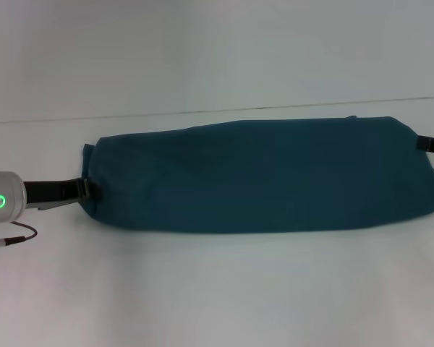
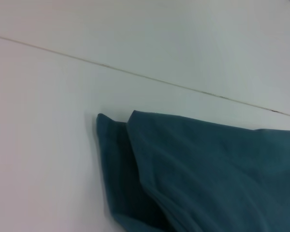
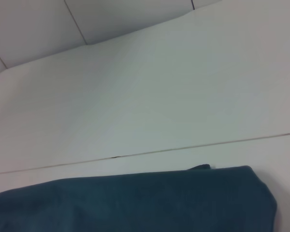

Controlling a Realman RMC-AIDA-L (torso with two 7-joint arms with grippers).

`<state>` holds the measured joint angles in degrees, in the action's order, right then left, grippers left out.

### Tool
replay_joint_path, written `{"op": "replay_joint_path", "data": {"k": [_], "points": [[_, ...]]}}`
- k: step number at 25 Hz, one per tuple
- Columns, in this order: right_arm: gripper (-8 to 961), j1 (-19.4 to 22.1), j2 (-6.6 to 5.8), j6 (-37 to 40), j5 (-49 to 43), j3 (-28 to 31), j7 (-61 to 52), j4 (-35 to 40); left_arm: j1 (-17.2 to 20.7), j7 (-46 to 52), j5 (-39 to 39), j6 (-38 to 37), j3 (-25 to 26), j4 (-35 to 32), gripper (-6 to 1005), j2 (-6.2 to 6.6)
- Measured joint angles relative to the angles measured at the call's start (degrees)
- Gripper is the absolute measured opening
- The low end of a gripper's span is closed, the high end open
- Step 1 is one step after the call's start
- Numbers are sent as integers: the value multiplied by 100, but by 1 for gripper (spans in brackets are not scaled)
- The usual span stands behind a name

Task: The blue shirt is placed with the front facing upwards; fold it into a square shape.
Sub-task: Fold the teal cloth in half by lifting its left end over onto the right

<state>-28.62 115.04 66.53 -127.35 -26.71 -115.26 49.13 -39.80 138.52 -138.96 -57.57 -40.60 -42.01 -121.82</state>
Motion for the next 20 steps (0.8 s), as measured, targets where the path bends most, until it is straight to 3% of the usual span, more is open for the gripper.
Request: {"op": "replay_joint_path", "data": {"k": [4,20], "points": [[901,15,3,-6,0,0,7,-6,-1,-8,0,1,0,-1,55,0],[900,-9,83,-197,0,0,30,-157,258,-51,-26,-156,91,-277,32,168]]}}
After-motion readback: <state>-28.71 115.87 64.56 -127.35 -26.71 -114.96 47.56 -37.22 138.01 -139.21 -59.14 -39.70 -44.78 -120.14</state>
